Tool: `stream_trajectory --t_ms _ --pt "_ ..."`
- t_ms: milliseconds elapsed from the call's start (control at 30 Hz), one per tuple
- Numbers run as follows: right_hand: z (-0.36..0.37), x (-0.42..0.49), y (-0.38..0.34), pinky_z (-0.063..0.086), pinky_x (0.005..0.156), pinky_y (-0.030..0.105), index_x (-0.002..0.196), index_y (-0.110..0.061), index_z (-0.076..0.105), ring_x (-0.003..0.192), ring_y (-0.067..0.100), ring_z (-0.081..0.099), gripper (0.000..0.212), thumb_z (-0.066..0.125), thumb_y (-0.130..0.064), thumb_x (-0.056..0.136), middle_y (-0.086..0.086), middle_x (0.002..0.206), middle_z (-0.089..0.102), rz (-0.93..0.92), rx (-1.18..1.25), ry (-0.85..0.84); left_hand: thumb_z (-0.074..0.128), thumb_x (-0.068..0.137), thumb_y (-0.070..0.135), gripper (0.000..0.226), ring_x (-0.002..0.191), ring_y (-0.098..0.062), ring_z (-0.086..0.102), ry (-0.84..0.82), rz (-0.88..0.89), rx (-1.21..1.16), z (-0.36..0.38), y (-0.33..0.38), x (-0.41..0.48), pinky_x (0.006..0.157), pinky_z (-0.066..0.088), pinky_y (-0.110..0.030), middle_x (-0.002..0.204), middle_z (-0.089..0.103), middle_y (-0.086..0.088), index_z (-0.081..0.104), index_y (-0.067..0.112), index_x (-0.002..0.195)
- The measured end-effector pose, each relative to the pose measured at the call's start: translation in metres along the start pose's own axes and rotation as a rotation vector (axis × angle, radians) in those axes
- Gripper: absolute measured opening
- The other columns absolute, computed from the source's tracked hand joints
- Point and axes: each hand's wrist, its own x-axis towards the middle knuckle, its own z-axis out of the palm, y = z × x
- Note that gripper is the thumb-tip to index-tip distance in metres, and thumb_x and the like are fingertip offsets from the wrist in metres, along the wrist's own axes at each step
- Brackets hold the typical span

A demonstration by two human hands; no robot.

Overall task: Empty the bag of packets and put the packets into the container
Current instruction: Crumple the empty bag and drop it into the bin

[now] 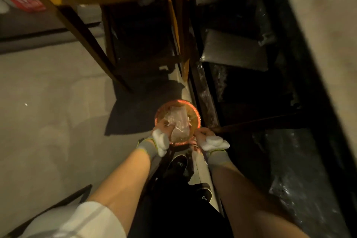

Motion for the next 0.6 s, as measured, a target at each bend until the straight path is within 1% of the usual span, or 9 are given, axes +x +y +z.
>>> stream_trajectory --t_ms 67,133,233,267,300,333,367,500,600 --pt "-0.003 -0.019 -0.011 0.045 0.034 0.012 0.12 -0.009 0.045 0.063 0.011 0.045 0.024 0.034 -0.005 0.098 -0.001 0.073 0.041 -0.067 -0.091 -0.041 0.051 0.092 0.023 0.037 0.117 -0.032 0.053 0.0 0.044 -0.033 -0.02 0.018 -0.026 0.082 0.038 -0.024 0.126 0.058 -0.019 0.053 0.002 0.122" --pt "-0.007 -0.045 -0.031 0.043 0.031 0.01 0.104 -0.017 0.042 0.062 0.011 0.044 0.014 0.037 -0.006 0.098 -0.002 0.073 0.042 -0.136 -0.081 -0.054 0.052 0.092 0.024 0.035 0.114 -0.032 0.055 0.019 0.082 -0.063 -0.042 0.041 -0.053 0.084 0.041 -0.025 0.122 0.06 -0.021 0.056 0.001 0.117" --pt "-0.015 -0.097 -0.058 0.042 0.031 0.009 0.074 -0.022 0.044 0.057 0.01 0.05 0.029 0.038 -0.006 0.097 -0.002 0.072 0.044 -0.202 -0.038 -0.033 0.052 0.092 0.027 0.033 0.108 -0.034 0.059 0.037 0.123 -0.116 -0.071 0.07 -0.091 0.092 0.049 -0.036 0.116 0.062 -0.021 0.056 0.003 0.113" --pt "-0.018 -0.115 -0.066 0.041 0.03 0.01 0.072 -0.02 0.044 0.049 0.007 0.054 0.029 0.039 -0.007 0.097 -0.001 0.07 0.045 -0.23 -0.046 -0.038 0.052 0.092 0.027 0.03 0.1 -0.032 0.06 0.045 0.154 -0.132 -0.079 0.082 -0.109 0.084 0.054 -0.033 0.112 0.063 -0.018 0.057 0.004 0.109" --pt "-0.02 -0.131 -0.073 0.04 0.028 0.011 0.075 -0.017 0.046 0.038 0.002 0.054 0.025 0.039 -0.009 0.098 0.0 0.068 0.046 -0.265 -0.034 -0.031 0.051 0.092 0.026 0.024 0.09 -0.029 0.059 0.04 0.173 -0.159 -0.086 0.092 -0.124 0.068 0.055 -0.026 0.105 0.061 -0.014 0.057 0.006 0.103" --pt "-0.024 -0.15 -0.079 0.037 0.026 0.011 0.079 -0.014 0.048 0.028 0.001 0.051 0.021 0.039 -0.011 0.098 0.002 0.065 0.047 -0.31 0.014 -0.013 0.049 0.093 0.025 0.017 0.084 -0.024 0.057 0.038 0.201 -0.178 -0.093 0.104 -0.144 0.054 0.052 -0.021 0.101 0.059 -0.011 0.055 0.009 0.096" --pt "-0.031 -0.17 -0.082 0.035 0.026 0.011 0.08 -0.013 0.049 0.023 0.001 0.048 0.021 0.039 -0.011 0.098 0.004 0.063 0.047 -0.321 0.057 0.008 0.048 0.094 0.024 0.014 0.083 -0.021 0.055 0.035 0.237 -0.18 -0.097 0.113 -0.168 0.047 0.048 -0.021 0.098 0.057 -0.01 0.053 0.011 0.094" --pt "-0.054 -0.224 -0.102 0.037 0.032 0.013 0.068 -0.018 0.045 0.021 0.004 0.046 0.03 0.037 -0.015 0.097 0.005 0.064 0.048 -0.395 0.108 0.034 0.046 0.095 0.023 0.012 0.085 -0.02 0.054 0.015 0.33 -0.171 -0.099 0.147 -0.226 0.054 0.04 -0.024 0.092 0.057 -0.008 0.052 0.013 0.097" --pt "-0.096 -0.275 -0.112 0.038 0.032 0.012 0.066 -0.017 0.043 0.023 0.005 0.047 0.032 0.035 -0.011 0.097 0.006 0.064 0.049 -0.461 0.173 0.072 0.046 0.095 0.024 0.019 0.072 -0.016 0.054 -0.013 0.427 -0.129 -0.086 0.18 -0.272 0.051 0.041 -0.022 0.081 0.057 -0.003 0.058 0.012 0.087"
